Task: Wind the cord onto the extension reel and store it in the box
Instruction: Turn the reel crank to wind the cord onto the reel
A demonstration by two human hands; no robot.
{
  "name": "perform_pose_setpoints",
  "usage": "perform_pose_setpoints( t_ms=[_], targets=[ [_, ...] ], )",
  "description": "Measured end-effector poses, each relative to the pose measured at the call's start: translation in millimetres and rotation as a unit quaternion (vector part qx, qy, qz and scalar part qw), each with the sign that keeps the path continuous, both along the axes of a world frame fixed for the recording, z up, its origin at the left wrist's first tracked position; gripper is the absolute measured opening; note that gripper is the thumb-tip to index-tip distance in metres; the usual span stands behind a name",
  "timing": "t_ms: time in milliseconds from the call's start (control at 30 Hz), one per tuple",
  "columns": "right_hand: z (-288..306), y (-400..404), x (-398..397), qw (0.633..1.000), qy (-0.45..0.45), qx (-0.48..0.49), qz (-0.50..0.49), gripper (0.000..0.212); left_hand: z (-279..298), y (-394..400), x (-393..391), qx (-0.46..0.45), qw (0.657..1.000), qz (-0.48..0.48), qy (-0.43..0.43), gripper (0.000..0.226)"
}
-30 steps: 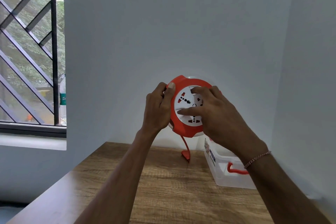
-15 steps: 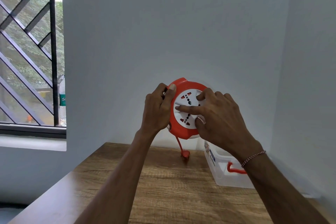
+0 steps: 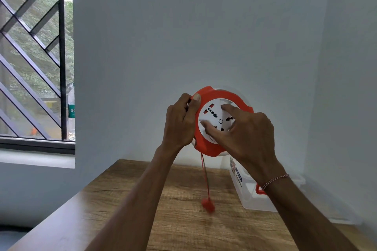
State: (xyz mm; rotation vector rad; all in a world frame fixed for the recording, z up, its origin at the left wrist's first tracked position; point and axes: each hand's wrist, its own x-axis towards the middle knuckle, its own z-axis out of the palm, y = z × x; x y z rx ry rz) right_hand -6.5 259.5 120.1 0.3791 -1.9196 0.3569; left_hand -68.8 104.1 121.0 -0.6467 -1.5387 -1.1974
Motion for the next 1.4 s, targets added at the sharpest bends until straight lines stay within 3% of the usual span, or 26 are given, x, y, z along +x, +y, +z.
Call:
perform_pose_setpoints(
  t_ms=[233,400,533,633,967,1133,1400],
  targets=[
    [6,2,2,0.999,0.001,0.036,0.011,0.067,0,-1,-1,0.0,1.0,-0.002,-0.007,0.035],
    [14,5,8,0.992,0.022,0.109,0.052,0.034,1,-4,-1,0.012,1.0,-0.004,-0.008,0.029],
    [13,5,10,0.974,-0.091,0.206,-0.016,0.059,3,-4,2,0.012,1.0,-0.012,-0.01,0.02],
    [10,0,11,0.966,-0.084,0.234,-0.066,0.065,4,-4,3,0.011,1.0,-0.016,-0.014,0.021],
    [4,7,3,0.978,-0.037,0.201,-0.038,0.062,1,-4,0,-0.015,1.0,0.018,-0.019,0.031],
    [5,10,1,0.995,-0.012,0.102,-0.011,0.06,2,-3,1,0.01,1.0,-0.003,-0.023,0.035],
    [4,2,4,1.0,-0.02,0.003,0.005,0.076,1,0,2,-0.001,1.0,-0.001,-0.029,0.04]
  ],
)
